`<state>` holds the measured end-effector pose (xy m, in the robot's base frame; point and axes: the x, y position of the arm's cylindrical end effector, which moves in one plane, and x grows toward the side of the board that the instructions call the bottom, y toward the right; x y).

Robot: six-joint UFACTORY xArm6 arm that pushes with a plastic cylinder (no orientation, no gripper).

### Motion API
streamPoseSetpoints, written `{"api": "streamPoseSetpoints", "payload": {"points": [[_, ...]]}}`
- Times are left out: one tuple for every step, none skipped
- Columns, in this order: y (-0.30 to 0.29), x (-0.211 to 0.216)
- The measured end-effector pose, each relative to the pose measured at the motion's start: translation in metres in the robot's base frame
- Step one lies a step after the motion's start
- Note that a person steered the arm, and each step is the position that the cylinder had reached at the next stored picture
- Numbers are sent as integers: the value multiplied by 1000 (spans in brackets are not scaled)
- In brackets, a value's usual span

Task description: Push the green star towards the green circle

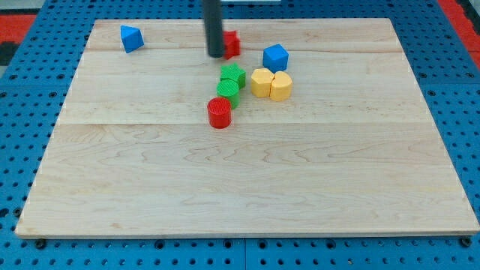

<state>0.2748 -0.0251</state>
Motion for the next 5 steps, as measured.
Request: {"api": "streamPoseSetpoints", "payload": {"points": [[4, -2], [1, -2], [3, -2], [3, -2], [3, -1]]}}
